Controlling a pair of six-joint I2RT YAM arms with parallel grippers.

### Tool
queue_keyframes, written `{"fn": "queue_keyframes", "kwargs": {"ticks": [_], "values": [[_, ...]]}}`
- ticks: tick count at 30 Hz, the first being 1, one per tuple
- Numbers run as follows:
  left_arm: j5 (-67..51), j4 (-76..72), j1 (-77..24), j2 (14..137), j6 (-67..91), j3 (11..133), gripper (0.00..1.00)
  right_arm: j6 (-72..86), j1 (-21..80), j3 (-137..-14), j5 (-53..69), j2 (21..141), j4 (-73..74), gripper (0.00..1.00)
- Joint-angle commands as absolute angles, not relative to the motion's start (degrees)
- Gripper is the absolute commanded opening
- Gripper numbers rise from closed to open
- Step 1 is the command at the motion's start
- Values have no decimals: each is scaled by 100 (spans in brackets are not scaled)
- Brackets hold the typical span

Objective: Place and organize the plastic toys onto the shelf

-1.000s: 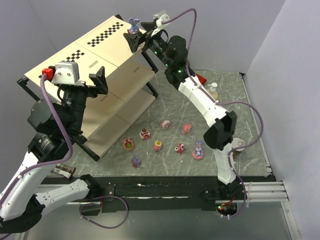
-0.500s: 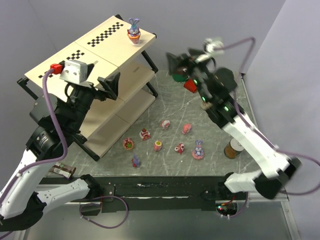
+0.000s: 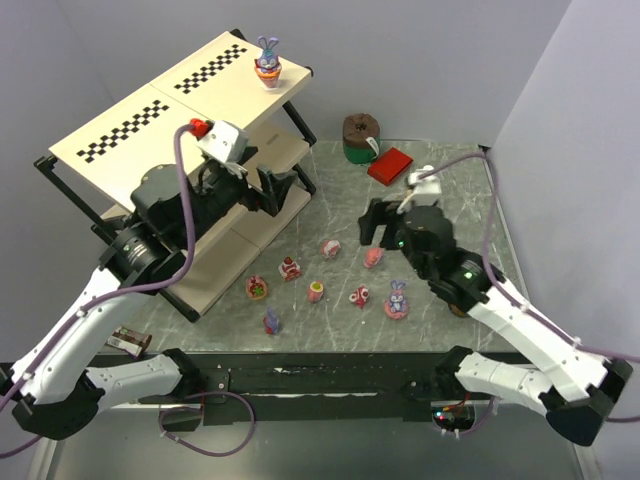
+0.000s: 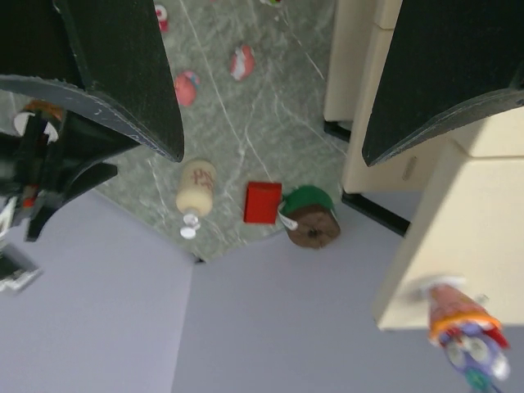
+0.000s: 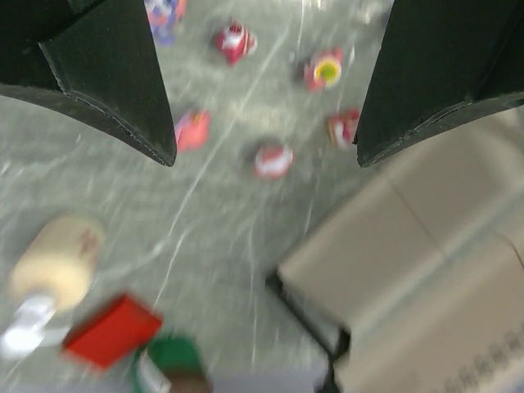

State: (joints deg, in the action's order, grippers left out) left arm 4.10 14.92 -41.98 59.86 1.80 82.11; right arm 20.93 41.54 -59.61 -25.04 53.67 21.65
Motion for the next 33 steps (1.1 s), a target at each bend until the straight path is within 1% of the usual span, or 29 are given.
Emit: {"fn": "queue_keyframes", "kwargs": {"ticks": [1,5,6,9,10,12,17,20,22,23,24,26,28,30,33], "values": [[229,1574,-4210,5880,571,8183,96,2453,4534,-5582,-1566,5817,2339,96],[465,1546,-4210,5590,703,7980,96,1777,5263,-5318,-671,6608,1470,96],[631,1590,-4210,5538,721,8024,96,1445,5552,-5265,-442,6731,989,96],[834,1643,-4210,5406,747,8042,96,776,5940,-4879,429,7109,-22,97],[844,1644,-4210,5379,756,8025,96,713,6037,-4713,857,7267,-348,98],[870,1678,-4210,5282,756,7998,96,555,6064,-4632,1307,7470,-667,98],[809,1977,-4210,5256,949,8060,96,483,6100,-4754,2082,8182,-1133,95],[782,2091,-4210,5195,1098,8051,96,562,6222,-4860,2109,8463,-1309,93],[712,2371,-4210,5194,1160,8086,96,659,6267,-4869,1855,8525,-1310,92],[486,2521,-4210,5220,1151,8156,96,694,6293,-4869,1767,8499,-1292,91],[379,2696,-4210,5256,1143,8191,97,842,6302,-4843,1410,8464,-1309,91],[203,3345,-4219,5352,1274,8209,99,975,6293,-4633,996,8201,-1397,91],[176,3629,-4297,5327,1519,8104,98,1212,6302,-4318,435,7807,-1529,91],[272,3700,-4429,5169,1739,7771,98,1457,6293,-4114,116,7516,-1643,92],[281,3569,-4902,5036,2353,7331,97,1713,6275,-3666,-368,7015,-1723,93]]}}
